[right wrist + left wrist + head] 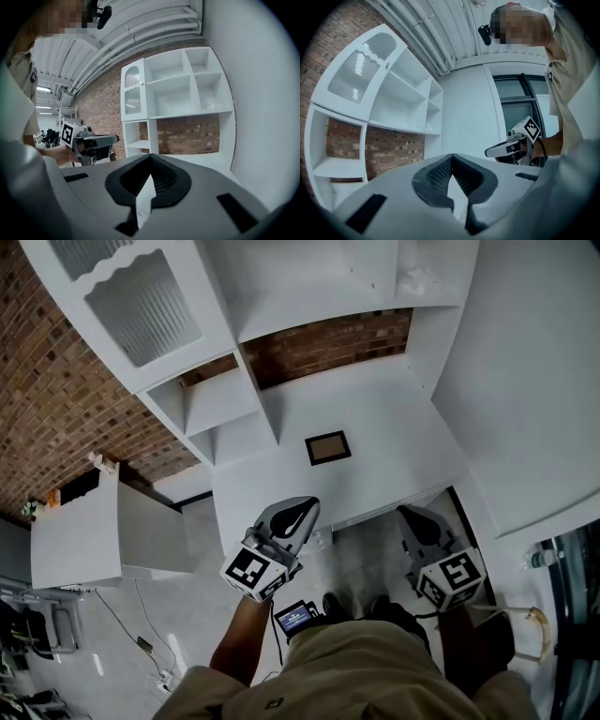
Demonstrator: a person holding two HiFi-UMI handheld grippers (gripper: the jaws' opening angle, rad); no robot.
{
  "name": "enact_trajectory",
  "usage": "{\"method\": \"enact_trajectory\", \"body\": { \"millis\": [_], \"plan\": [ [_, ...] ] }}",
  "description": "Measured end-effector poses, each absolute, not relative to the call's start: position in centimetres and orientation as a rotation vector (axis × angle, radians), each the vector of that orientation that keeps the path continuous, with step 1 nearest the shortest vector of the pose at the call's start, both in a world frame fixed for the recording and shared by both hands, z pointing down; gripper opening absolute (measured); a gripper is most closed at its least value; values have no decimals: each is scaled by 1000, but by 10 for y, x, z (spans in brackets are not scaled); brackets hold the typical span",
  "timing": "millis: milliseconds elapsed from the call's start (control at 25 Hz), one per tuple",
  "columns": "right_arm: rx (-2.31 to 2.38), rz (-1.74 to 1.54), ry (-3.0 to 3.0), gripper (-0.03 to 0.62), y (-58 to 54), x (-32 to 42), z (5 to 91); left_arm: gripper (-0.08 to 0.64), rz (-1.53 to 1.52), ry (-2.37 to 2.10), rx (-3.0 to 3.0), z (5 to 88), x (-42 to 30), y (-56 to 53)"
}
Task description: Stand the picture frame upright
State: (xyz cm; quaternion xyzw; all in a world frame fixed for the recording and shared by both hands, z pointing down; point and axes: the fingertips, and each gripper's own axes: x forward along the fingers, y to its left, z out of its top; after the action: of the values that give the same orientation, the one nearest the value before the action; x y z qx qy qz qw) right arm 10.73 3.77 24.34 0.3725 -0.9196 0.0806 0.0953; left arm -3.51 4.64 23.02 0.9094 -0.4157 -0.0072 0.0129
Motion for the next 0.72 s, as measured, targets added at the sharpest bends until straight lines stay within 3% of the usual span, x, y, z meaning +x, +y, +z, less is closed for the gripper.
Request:
{"method": "enact_trajectory", "body": {
  "millis": [600,720],
  "plan": [
    [684,277,-2746,2,-137,31,311,6,73,-1473,2591,297,-91,-95],
    [552,269,-2710,52,-178,20,343,8,96,-1476,2541,327,-93,-135]
  ]
}}
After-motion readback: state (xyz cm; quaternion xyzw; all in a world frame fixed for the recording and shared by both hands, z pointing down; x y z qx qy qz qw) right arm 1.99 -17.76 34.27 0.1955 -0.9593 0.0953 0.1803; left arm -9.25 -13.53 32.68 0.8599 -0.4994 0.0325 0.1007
